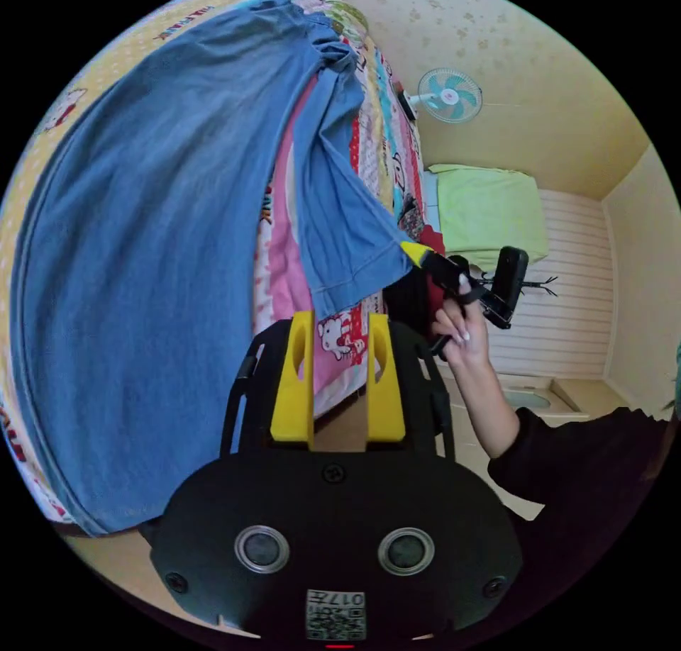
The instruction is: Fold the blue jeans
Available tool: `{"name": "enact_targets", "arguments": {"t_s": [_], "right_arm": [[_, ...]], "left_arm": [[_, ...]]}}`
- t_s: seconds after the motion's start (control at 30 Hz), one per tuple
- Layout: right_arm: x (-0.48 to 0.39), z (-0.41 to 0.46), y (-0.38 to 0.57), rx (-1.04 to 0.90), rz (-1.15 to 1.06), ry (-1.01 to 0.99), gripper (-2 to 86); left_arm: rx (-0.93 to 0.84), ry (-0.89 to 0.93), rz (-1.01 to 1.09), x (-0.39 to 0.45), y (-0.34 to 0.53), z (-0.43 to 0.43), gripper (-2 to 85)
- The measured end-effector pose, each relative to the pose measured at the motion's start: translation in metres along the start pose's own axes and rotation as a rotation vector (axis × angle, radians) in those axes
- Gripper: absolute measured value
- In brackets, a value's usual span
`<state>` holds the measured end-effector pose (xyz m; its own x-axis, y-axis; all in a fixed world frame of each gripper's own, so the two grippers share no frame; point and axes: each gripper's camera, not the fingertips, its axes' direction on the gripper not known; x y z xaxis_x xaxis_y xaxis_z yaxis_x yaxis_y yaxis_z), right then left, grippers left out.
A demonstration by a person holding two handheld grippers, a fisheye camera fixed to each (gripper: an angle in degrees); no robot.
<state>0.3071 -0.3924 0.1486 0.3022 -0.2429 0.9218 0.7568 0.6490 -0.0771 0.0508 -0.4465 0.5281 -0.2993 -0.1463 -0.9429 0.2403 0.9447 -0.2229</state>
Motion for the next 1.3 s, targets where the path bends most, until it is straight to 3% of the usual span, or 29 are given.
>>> {"name": "enact_targets", "arguments": {"t_s": [0.07,0.17,0.27,0.33,0.4,0.5,0.6,0.7,0.8,0.9,1.1,1.2,1.23,1.3], "right_arm": [[0.046,-0.045,0.041,0.181,0.235,-0.047,3.1],[0.078,-0.074,0.077,0.259,0.367,0.039,3.1],[0.086,-0.090,0.087,0.229,0.359,0.111,3.1],[0.077,-0.101,0.092,0.202,0.322,0.136,3.0],[0.060,-0.116,0.107,0.171,0.314,0.267,3.0],[0.039,-0.129,0.150,0.081,0.285,0.416,3.0],[0.045,-0.111,0.196,-0.075,0.350,0.448,3.0],[0.050,-0.102,0.214,-0.107,0.377,0.421,3.0],[0.036,-0.099,0.206,-0.095,0.318,0.402,3.1],[0.009,-0.092,0.191,-0.095,0.226,0.383,3.1],[-0.046,-0.072,0.161,-0.084,0.037,0.340,3.2],[-0.060,-0.066,0.152,-0.115,-0.072,0.230,3.3],[-0.059,-0.067,0.150,-0.167,-0.116,0.189,3.4],[-0.048,-0.076,0.148,-0.231,-0.142,0.146,3.7]], "left_arm": [[-0.013,-0.032,-0.031,-0.001,-0.015,0.028,14.4],[-0.059,-0.090,-0.108,-0.015,-0.036,0.082,14.5],[-0.134,-0.223,-0.182,-0.024,-0.047,0.106,6.7],[-0.294,-0.011,-0.096,-0.018,-0.044,0.111,0.6],[-0.324,0.075,-0.033,-0.003,-0.021,0.101,-0.3],[-0.402,-0.014,0.070,0.020,0.035,0.088,-0.5],[-0.463,0.027,-0.069,0.000,0.088,0.097,0.3],[-0.477,-0.111,-0.229,-0.031,0.114,0.093,6.3],[-0.323,-0.074,-0.197,-0.023,0.094,0.058,8.5],[-0.283,-0.055,-0.052,0.018,0.047,0.044,10.8],[-0.443,0.115,0.127,0.078,-0.015,0.090,15.9],[-0.585,0.194,0.108,0.075,-0.007,0.139,11.8],[-0.606,0.223,0.083,0.070,-0.002,0.147,4.3],[-0.544,0.271,0.073,0.066,0.006,0.140,-0.1]]}}
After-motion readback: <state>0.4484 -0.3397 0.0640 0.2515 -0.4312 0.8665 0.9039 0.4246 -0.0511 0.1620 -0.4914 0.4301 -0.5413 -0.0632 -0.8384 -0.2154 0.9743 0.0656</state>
